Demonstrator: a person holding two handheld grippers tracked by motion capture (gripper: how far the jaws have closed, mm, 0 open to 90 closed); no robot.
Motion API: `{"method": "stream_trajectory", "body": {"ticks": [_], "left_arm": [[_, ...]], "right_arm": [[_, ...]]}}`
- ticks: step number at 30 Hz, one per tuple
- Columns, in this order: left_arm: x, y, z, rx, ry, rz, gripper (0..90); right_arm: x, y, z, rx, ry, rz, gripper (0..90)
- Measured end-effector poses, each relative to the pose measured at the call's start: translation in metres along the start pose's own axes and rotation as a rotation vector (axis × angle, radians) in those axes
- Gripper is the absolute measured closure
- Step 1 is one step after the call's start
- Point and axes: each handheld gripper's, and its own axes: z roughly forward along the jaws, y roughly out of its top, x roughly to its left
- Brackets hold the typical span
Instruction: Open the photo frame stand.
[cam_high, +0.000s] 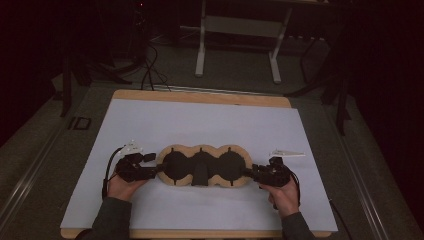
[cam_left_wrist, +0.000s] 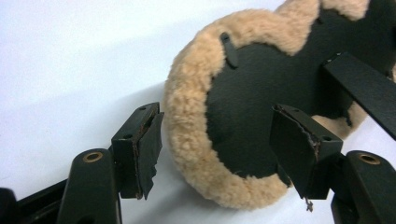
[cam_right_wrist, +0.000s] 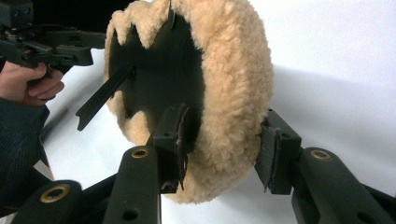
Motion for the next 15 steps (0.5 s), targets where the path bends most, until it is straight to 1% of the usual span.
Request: {"method": "stream_trajectory", "body": {"ticks": [2,7,15], "left_arm": [[0.002,0.0,0.002,0.001,-0.006,-0.008,34.4],[0.004,-0.001,0.003,0.002,-0.01,-0.009,33.4],[0.011,-0.004,0.005,0.002,-0.049,-0.049,33.3]], "right_arm": [[0.0,0.0,0.0,0.003,-0.003,-0.007,57.3],[0.0,0.0,0.0,0.007,-0.009,-0.023,57.3],[0.003,0.0,0.0,0.011,-0.023,-0.064,57.3]]}}
